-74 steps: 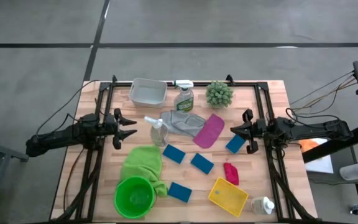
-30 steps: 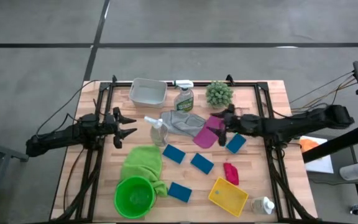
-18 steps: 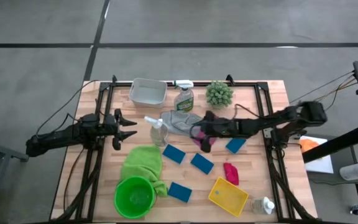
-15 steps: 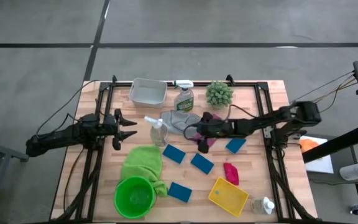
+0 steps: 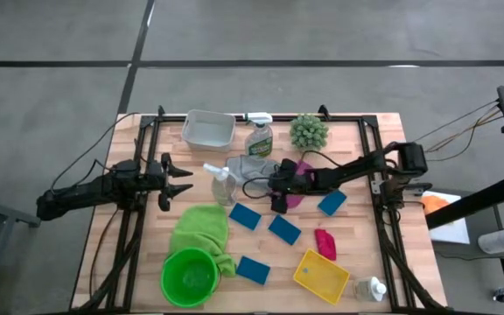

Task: Pick & Place Kitchen Items
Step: Put the gray microfiber cloth into the green basket

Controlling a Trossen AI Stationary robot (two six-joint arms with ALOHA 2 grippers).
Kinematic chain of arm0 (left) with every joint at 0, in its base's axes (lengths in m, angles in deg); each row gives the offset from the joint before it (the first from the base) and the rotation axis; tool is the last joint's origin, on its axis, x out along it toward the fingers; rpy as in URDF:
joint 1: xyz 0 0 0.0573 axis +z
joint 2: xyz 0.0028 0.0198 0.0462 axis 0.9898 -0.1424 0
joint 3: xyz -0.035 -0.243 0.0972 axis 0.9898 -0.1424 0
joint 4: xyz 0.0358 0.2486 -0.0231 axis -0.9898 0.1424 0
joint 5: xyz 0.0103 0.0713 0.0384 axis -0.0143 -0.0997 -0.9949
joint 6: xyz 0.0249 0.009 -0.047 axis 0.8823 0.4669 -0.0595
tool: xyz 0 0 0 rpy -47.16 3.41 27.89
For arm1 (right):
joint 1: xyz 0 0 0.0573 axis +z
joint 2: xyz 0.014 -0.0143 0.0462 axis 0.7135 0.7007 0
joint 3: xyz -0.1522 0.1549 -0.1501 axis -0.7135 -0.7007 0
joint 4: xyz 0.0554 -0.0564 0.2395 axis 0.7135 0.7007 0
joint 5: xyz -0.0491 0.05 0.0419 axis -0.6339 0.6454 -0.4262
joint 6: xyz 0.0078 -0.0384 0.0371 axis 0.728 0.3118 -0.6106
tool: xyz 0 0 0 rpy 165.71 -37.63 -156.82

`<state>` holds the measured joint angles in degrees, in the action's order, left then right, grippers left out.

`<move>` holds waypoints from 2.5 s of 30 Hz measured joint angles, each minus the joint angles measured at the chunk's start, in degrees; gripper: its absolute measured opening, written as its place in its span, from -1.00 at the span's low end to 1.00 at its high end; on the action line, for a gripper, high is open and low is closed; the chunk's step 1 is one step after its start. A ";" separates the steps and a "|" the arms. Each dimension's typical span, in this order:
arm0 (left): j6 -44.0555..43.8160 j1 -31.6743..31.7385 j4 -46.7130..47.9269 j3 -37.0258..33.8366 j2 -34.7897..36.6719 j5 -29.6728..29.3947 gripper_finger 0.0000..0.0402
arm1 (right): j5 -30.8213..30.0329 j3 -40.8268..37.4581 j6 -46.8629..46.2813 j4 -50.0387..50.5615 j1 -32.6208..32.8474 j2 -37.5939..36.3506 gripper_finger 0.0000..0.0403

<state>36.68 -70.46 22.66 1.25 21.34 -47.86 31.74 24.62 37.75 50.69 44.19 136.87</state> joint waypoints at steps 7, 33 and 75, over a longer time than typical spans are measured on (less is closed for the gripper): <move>0.00 0.02 -0.15 -0.04 0.02 -0.37 0.03 | -1.30 2.31 0.30 1.64 -0.17 3.23 0.48; 0.00 0.02 -0.81 -0.15 -0.11 -0.57 0.03 | 6.58 4.21 -0.13 6.25 2.92 -5.35 -0.91; -4.34 -12.68 -30.25 0.73 -11.87 12.66 0.45 | 23.63 3.04 4.28 -41.83 12.05 -5.75 -0.91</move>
<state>32.34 -83.14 -7.59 1.98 9.47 -35.19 55.37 27.66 42.03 8.86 56.24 131.12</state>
